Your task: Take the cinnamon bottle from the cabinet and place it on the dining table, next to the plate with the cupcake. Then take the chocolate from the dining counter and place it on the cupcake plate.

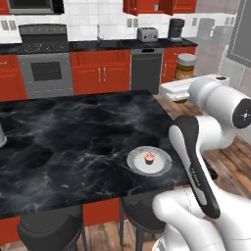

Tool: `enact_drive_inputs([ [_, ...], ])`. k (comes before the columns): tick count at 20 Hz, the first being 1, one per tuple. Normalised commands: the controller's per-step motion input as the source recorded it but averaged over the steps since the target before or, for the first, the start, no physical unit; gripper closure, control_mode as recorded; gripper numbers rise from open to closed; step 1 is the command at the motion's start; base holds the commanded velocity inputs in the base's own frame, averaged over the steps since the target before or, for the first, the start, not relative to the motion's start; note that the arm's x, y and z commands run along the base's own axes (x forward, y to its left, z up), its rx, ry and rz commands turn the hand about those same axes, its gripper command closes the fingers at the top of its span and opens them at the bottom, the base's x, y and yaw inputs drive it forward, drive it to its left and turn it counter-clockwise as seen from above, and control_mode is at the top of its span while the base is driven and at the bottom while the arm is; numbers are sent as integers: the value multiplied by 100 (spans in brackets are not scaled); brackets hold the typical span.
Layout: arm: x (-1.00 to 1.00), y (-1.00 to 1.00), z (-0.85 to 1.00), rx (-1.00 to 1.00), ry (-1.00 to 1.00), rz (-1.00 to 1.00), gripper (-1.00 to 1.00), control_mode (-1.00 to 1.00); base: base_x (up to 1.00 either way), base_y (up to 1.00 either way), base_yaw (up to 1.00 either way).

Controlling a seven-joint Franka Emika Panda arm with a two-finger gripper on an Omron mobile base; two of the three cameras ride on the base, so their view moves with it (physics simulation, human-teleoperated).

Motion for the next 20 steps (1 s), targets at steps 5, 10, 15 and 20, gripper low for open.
enact_drive_inputs([
  [5, 0, 0, 0, 0, 0, 0, 100, 100, 45, 15, 0],
  [10, 16, 31, -54, -7, 6, 0, 100, -100, 6, 3, 0],
  [15, 36, 73, -89, -1, 14, -3, 100, -100, 0, 0, 0],
  [20, 43, 49, -98, 0, 41, 5, 100, -100, 0, 0, 0],
])
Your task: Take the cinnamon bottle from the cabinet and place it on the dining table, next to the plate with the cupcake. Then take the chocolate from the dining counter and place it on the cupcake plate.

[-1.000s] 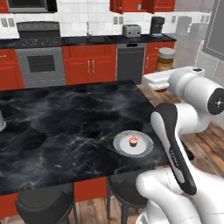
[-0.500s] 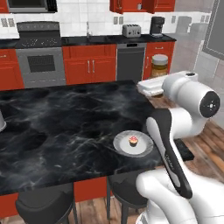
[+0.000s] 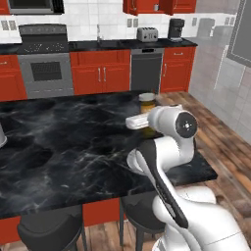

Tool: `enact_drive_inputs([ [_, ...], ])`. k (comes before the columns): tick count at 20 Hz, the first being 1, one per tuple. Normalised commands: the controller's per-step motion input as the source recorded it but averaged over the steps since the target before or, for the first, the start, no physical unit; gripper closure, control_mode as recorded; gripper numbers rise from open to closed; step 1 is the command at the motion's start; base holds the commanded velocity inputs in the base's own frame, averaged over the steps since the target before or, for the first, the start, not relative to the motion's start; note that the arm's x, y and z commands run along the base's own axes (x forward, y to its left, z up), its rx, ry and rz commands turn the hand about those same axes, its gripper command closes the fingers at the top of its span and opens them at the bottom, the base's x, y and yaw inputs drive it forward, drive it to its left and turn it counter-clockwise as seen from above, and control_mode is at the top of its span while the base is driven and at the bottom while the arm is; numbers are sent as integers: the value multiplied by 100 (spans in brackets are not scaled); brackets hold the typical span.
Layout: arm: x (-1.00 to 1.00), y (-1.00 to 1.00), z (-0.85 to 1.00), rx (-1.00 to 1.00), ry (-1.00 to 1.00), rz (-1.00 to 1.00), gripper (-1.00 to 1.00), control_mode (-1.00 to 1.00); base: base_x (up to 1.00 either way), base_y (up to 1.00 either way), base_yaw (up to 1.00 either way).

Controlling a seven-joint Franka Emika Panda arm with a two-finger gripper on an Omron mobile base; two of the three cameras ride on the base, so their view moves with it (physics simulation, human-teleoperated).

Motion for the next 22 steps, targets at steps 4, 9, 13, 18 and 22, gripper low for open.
enact_drive_inputs([
  [4, 64, 36, -75, -1, 32, 30, 100, -100, 0, 0, 0],
  [9, 47, 77, -57, -15, 3, -22, 100, -100, 0, 0, 0],
  [13, 48, 50, -26, -9, 1, -37, 100, -100, 0, 0, 0],
  [18, 55, 9, -25, 0, 0, -41, 100, -100, 0, 0, 0],
  [22, 51, 0, -50, 0, 0, -48, 100, -100, 0, 0, 0],
])
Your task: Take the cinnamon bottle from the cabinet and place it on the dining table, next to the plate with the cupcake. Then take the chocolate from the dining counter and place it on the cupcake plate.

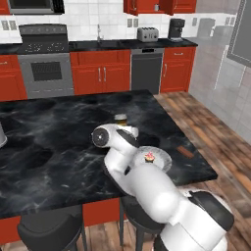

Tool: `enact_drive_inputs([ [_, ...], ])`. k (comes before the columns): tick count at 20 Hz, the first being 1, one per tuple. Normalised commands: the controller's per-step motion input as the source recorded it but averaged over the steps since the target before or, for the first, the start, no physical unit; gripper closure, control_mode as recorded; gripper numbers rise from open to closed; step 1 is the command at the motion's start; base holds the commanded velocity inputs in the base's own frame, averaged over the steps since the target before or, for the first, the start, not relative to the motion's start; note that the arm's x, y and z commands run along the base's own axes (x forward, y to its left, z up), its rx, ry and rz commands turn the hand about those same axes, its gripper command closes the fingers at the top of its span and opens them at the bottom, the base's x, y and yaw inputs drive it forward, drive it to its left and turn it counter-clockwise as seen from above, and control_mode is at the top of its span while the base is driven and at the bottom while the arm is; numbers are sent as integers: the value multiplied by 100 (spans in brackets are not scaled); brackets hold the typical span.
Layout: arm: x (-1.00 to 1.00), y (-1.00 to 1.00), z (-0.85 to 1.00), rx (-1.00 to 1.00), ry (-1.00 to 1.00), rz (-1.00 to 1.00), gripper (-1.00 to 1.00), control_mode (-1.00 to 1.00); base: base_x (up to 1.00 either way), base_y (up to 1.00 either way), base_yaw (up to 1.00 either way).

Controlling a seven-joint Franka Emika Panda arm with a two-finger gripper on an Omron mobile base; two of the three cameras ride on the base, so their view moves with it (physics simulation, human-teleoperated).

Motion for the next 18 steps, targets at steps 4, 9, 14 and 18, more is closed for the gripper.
enact_drive_inputs([
  [4, 11, -3, -28, 1, 0, -28, 100, -100, 0, 0, 0],
  [9, -6, -9, -15, 3, 2, 0, 100, -100, 0, 0, 0],
  [14, 6, -15, -65, 2, -3, -6, 100, -100, 0, 0, 0],
  [18, 0, -22, -72, 1, -8, -1, 100, -100, 0, 0, 0],
])
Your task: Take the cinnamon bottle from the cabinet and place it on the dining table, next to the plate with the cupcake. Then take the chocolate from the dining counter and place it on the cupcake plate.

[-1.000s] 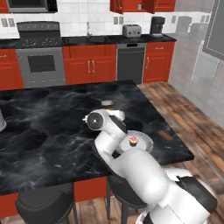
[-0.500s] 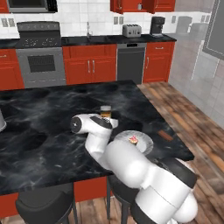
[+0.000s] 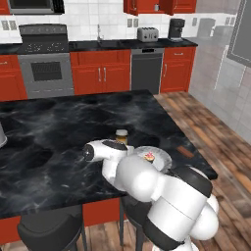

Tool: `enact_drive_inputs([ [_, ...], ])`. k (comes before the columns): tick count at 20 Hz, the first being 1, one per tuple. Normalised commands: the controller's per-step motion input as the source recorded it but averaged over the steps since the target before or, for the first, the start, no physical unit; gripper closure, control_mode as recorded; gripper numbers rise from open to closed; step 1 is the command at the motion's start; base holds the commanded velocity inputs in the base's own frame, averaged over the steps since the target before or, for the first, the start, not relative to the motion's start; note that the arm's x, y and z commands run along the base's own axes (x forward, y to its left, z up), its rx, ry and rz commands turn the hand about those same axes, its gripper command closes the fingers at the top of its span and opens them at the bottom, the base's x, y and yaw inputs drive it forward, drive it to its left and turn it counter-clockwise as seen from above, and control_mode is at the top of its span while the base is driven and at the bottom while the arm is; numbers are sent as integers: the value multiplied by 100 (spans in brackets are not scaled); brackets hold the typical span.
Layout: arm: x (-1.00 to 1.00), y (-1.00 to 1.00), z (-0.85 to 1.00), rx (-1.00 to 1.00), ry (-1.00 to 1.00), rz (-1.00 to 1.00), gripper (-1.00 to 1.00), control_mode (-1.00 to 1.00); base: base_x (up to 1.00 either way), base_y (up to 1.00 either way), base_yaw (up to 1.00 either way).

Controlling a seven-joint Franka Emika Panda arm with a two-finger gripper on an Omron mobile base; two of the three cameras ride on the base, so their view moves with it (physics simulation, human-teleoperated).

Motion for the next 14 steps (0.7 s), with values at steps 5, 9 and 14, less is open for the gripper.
enact_drive_inputs([
  [5, 3, -2, -44, 1, -11, 0, 100, -100, 0, 0, 0],
  [9, 30, 0, -45, 3, -8, 0, 100, -100, 0, 0, 0],
  [14, 29, 9, -27, 3, -5, -3, 100, -100, 0, 0, 0],
])
